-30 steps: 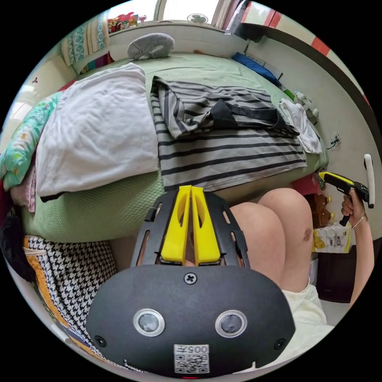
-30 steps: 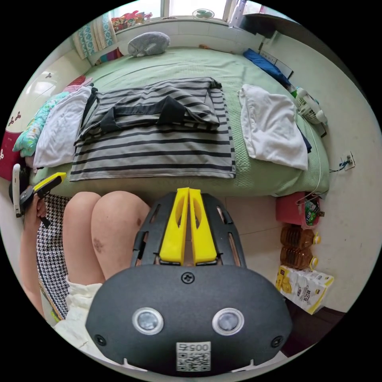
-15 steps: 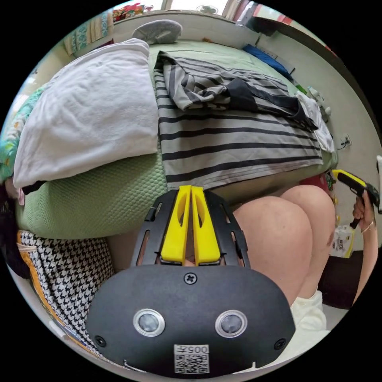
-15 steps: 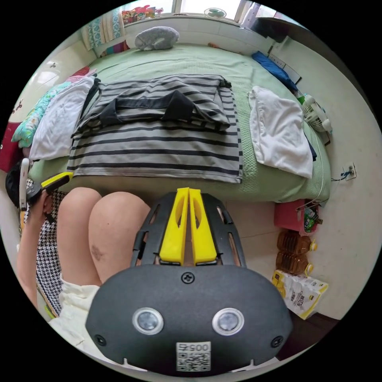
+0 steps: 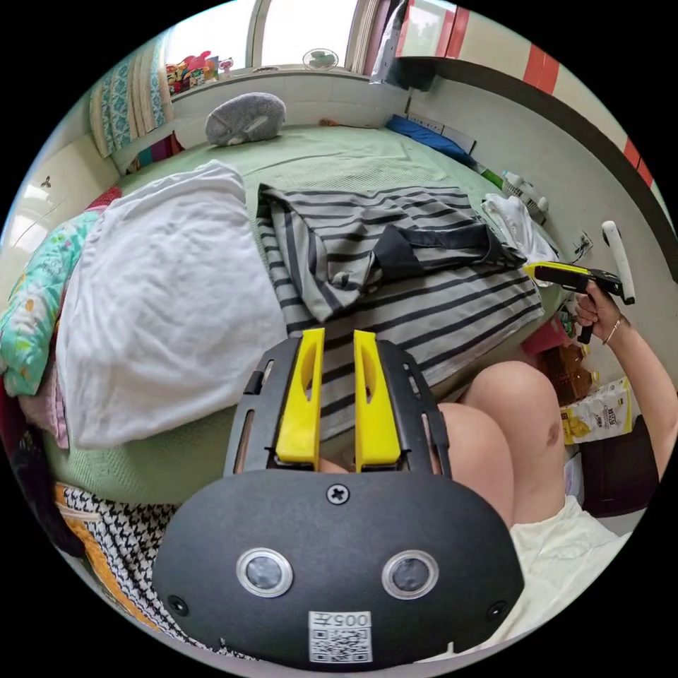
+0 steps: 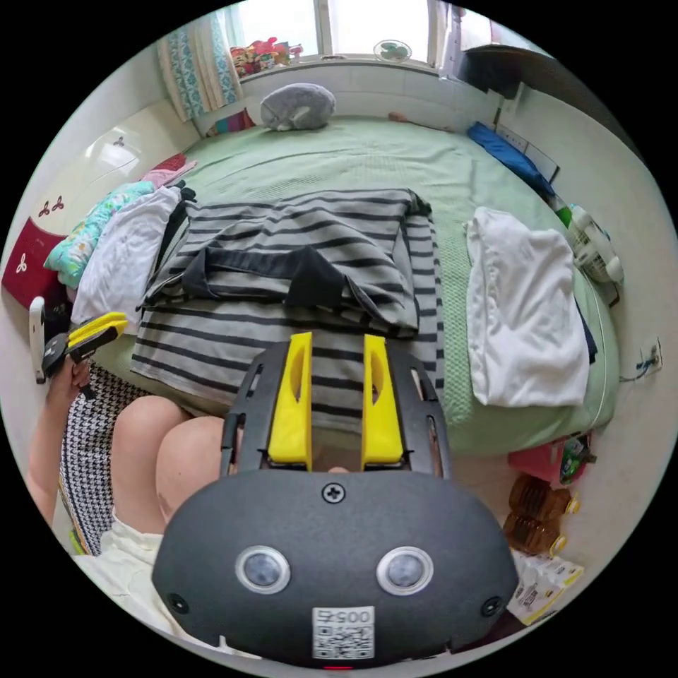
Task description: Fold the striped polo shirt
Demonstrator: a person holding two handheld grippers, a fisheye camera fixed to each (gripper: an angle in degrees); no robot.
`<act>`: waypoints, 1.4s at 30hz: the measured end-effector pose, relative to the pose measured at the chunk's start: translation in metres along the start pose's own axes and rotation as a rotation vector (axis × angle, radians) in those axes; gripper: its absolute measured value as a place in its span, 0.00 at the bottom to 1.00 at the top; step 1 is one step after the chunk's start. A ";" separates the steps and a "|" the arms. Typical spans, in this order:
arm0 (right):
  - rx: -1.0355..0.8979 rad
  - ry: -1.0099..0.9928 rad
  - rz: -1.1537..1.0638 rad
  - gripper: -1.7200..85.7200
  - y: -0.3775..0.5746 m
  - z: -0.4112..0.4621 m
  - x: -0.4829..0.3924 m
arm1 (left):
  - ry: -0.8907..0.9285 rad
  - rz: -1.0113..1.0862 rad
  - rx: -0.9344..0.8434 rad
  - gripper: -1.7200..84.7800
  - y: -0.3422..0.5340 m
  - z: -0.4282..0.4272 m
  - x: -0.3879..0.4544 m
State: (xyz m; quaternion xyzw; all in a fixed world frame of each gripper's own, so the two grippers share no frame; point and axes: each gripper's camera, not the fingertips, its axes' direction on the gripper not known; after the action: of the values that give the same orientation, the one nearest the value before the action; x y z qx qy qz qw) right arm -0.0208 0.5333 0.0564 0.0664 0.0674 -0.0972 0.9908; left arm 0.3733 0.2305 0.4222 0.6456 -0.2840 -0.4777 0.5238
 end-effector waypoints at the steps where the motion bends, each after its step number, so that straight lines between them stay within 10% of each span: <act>1: 0.006 -0.006 -0.030 0.14 -0.009 0.002 -0.001 | 0.012 0.005 0.017 0.13 -0.010 0.005 0.001; 21: 0.159 -0.010 -0.193 0.01 -0.002 -0.003 -0.010 | 0.058 0.141 0.084 0.04 -0.021 0.023 0.017; 42: 0.088 -0.006 -0.078 0.13 0.081 -0.013 0.048 | -0.020 0.020 0.051 0.14 0.041 0.003 0.000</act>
State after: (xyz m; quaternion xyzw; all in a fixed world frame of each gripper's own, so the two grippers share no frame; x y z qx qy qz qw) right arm 0.0408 0.6056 0.0462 0.1071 0.0628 -0.1386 0.9825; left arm 0.3764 0.2174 0.4610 0.6509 -0.3078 -0.4715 0.5091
